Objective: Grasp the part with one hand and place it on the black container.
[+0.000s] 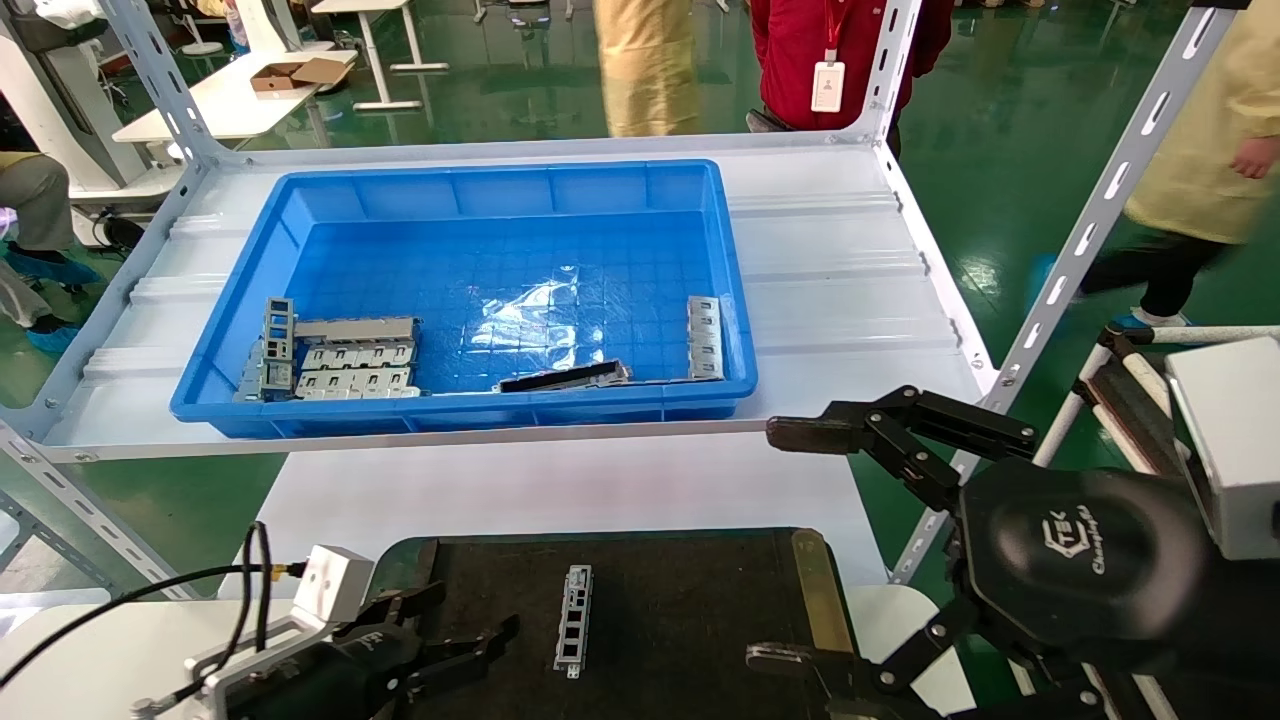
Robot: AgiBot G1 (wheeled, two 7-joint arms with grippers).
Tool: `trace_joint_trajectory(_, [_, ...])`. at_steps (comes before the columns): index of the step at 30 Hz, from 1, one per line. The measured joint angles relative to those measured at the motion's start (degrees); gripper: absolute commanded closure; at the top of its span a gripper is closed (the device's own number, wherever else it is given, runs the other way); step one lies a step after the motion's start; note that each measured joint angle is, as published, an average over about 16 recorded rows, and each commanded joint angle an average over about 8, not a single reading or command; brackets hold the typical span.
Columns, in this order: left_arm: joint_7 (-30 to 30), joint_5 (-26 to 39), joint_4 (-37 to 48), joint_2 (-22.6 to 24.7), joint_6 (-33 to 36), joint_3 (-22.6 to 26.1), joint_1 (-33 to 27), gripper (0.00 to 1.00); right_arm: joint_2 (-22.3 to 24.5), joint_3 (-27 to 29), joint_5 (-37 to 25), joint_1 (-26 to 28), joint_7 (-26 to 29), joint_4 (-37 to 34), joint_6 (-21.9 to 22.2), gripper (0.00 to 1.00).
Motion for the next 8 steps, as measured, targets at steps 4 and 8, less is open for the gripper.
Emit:
trace_joint_trajectory(4, [0.47,-0.20,-0.04,-1.42,2.02,-0.84,0.02,0.00,0.00,-0.01,0.01,0.00,0.00,0.00,0.00,0.00])
trace_joint_trajectory(8, [0.80,-0.40,-0.07,-2.61,3.70,-1.45,-0.01,0.00,0.01,-0.01,0.01,0.00,-0.01,0.00,0.01,0.00])
